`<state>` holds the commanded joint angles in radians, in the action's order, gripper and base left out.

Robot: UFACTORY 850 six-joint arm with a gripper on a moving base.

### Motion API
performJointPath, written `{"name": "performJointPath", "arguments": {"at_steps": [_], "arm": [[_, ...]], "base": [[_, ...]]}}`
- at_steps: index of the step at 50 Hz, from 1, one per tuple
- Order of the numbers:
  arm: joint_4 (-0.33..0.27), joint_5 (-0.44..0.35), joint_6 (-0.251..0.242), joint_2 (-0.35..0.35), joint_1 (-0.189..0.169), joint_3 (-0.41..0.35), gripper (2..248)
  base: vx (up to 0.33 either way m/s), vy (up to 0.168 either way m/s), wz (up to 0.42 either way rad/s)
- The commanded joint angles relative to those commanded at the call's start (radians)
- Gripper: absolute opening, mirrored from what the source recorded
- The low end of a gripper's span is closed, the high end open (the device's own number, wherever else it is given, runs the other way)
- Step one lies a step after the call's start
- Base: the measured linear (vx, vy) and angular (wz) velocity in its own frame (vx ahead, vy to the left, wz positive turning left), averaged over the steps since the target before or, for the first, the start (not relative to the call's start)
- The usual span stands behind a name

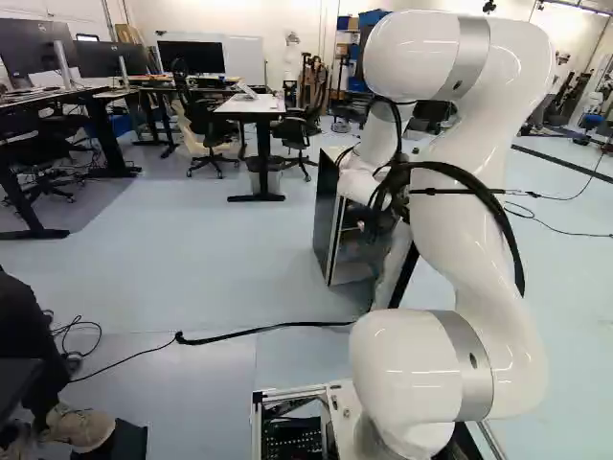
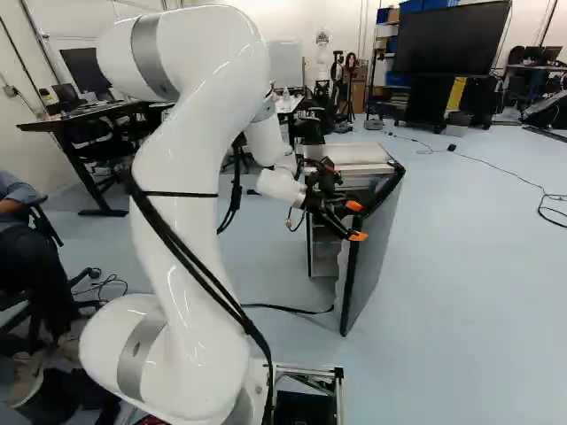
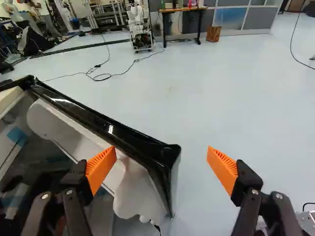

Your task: Open the fridge door

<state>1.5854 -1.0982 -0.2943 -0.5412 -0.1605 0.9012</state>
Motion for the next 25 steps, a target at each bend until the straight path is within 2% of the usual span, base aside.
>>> {"name": "performJointPath", "arguments": {"at_steps": [13, 25], "arm": [[0.005, 0.0, 0.0, -0.027, -0.051, 0.045, 247], [0.036, 0.0, 0.0, -0.048, -0.098, 0.08, 247]], "base": [[0.0, 0.0, 0.0], [0.0, 0.0, 0.0]]}}
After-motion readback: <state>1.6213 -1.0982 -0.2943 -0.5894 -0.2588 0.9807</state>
